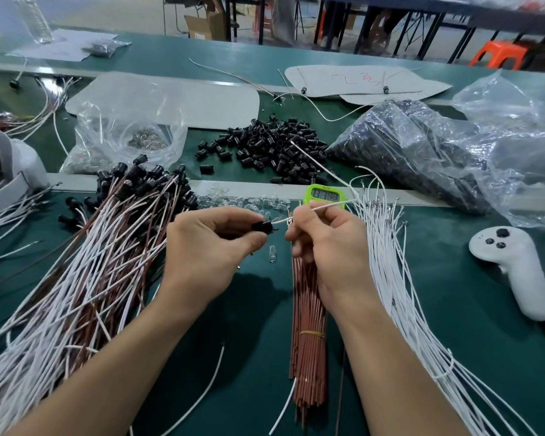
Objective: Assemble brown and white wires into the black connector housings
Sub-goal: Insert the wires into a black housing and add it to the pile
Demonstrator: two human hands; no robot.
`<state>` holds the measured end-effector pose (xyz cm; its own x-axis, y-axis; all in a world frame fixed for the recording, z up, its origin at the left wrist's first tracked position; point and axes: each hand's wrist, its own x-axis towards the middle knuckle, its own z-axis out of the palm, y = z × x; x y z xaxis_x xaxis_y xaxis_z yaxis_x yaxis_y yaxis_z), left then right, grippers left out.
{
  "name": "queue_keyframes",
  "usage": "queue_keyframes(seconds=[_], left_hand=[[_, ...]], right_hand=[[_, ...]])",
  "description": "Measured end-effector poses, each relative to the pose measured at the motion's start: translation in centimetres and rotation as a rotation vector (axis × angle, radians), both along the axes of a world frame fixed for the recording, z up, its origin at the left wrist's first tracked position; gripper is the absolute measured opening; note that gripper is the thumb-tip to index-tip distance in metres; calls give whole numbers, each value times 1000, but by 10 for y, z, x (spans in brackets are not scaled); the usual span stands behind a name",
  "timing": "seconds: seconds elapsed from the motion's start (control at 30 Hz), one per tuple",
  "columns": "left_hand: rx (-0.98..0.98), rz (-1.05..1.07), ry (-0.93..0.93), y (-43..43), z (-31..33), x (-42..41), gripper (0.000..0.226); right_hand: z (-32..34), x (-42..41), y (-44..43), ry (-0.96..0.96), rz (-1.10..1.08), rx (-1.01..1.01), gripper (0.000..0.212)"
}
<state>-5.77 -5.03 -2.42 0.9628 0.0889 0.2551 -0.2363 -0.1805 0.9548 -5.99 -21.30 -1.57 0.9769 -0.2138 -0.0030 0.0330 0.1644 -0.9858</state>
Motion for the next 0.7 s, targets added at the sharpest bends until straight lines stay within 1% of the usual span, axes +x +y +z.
queue_keyframes(seconds=[0.1, 0.23, 0.43, 0.57, 0.7], left_hand=[[7, -23, -14, 0, 1, -1, 37], [-21, -41, -30, 2, 2, 0, 34], [-28, -34, -16, 2, 2, -1, 33], [-22, -27, -13, 0, 1, -2, 29], [1, -25, -25, 1, 0, -2, 31]], right_hand=[[3, -2, 1, -10, 43, 12, 28], [4, -2, 1, 6, 60, 11, 26], [2, 0, 0, 46, 90, 20, 29], [0, -1, 3, 13, 56, -1, 28], [-1, -2, 5, -21, 59, -33, 26]])
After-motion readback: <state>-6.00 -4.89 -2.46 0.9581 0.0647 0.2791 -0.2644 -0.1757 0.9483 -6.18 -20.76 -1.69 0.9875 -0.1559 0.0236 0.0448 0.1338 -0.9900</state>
